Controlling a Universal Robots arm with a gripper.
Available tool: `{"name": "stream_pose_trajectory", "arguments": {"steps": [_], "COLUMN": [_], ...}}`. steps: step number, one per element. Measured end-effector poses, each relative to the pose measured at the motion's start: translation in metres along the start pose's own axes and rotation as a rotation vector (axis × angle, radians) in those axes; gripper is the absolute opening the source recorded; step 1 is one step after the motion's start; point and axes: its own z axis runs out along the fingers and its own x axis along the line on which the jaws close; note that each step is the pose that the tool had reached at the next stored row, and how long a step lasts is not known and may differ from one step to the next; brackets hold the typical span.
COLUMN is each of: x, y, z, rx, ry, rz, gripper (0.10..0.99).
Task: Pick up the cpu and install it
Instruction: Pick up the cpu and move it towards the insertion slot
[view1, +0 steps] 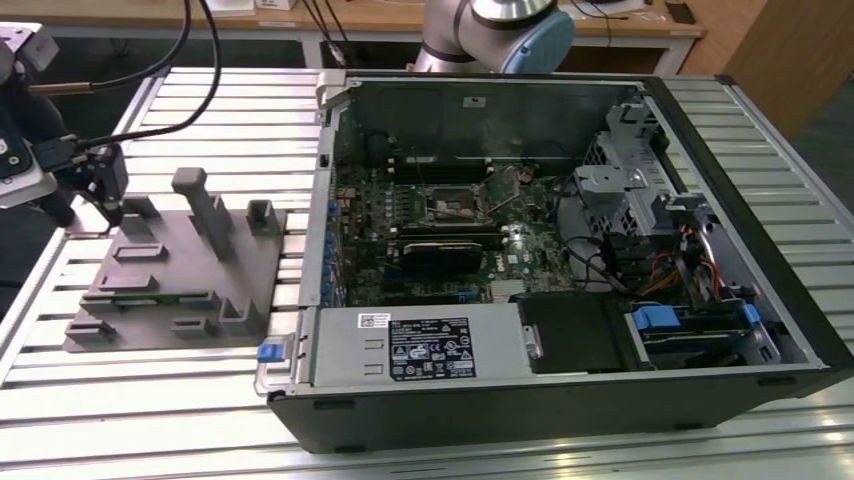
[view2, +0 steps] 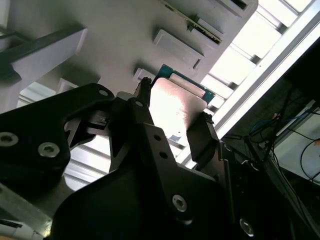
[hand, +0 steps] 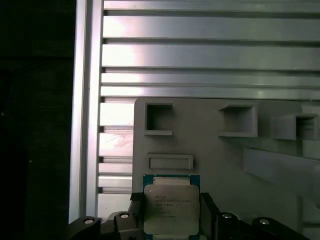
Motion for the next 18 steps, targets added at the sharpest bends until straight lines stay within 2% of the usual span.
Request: {"name": "stream_pose_trajectory", "arguments": {"steps": [8,18], "x": [0.0,0.0001], "y": [0.0004,0.0014], "z": [-0.0071,-0.0226], "rx": [0.0,0.0], "ry": [0.0,0.0], "rz": [0.0,0.0], "gripper": [0.537,0.537]}}
